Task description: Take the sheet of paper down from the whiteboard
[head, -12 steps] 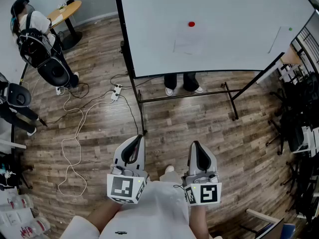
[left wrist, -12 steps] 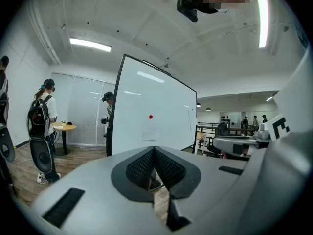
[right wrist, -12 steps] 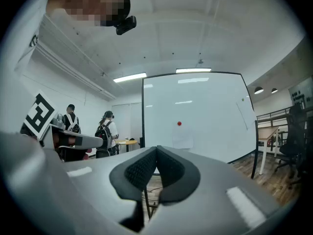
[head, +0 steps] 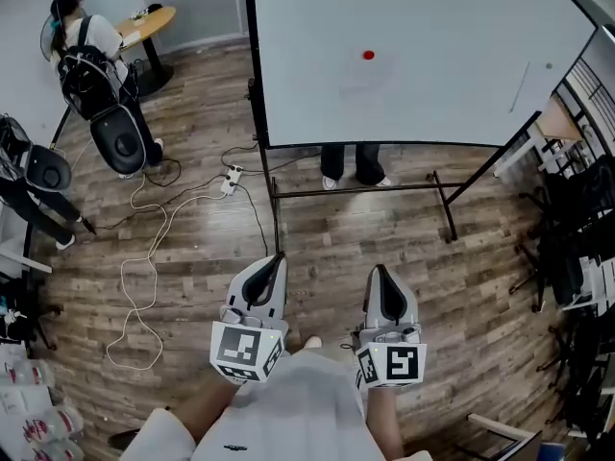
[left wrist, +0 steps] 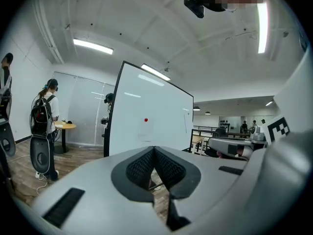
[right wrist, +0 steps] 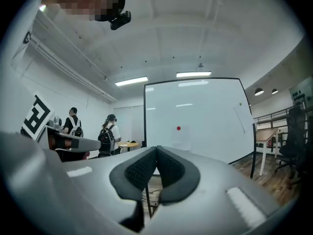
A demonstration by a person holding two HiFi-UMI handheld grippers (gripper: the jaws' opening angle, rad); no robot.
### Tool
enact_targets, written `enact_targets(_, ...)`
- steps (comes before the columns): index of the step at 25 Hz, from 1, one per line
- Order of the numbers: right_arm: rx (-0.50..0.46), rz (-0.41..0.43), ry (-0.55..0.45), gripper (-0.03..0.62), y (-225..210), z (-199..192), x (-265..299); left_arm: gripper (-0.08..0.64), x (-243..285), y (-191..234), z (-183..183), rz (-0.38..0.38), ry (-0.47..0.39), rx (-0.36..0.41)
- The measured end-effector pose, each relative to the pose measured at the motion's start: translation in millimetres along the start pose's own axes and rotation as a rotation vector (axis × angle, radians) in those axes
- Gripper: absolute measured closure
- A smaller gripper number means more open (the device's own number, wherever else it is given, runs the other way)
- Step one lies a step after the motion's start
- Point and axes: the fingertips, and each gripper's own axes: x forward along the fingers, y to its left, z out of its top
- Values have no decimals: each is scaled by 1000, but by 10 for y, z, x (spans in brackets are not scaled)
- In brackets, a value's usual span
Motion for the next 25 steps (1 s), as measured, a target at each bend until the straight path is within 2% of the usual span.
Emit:
enact_targets(5,32,22,-25,583,-5,51,-136,554,-87,-121,-19,5,8,6)
enact_targets(9,1,41,-22,583,-78,63,-214,554,-72,-272,-24,-4,6,-1)
enact_targets(14,21,38,-13,581,-323,-52,-264,554,76,-471,-53,-15,9,5)
enact_targets(17,50,38,-10,581,-454,-103,-160,554,226,-487,-6,-13,8,14)
enact_targets(25,55,55,-12,581,-815,-115,416,554,905,-384,44,-19,14,7)
